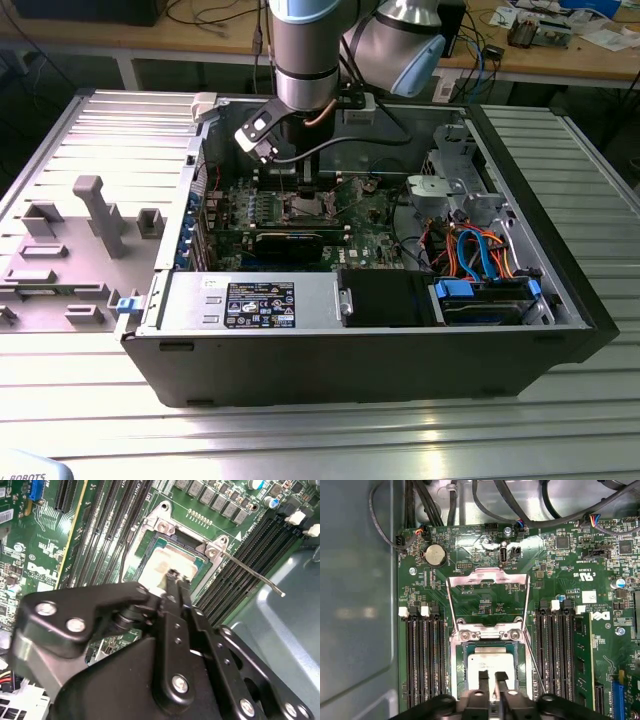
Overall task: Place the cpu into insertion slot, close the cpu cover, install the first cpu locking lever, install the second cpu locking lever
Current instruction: 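Place the cpu into insertion slot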
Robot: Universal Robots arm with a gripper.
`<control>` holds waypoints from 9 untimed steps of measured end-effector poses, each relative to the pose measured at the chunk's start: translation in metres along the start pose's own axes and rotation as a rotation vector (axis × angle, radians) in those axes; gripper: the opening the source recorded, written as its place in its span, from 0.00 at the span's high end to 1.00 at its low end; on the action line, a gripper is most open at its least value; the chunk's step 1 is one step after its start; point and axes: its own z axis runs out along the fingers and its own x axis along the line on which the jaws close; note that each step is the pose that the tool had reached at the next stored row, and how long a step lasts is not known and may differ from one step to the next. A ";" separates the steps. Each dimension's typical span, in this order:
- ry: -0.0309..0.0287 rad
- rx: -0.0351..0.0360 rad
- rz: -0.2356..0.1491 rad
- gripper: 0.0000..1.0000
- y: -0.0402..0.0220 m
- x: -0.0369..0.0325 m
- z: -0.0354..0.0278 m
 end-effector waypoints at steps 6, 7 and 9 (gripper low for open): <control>-0.0002 0.0002 0.000 0.89 0.0000 0.0000 -0.0001; -0.0002 0.0003 0.000 0.89 0.0000 0.0000 -0.0001; -0.0002 0.0004 0.000 0.89 0.0000 0.0000 -0.0001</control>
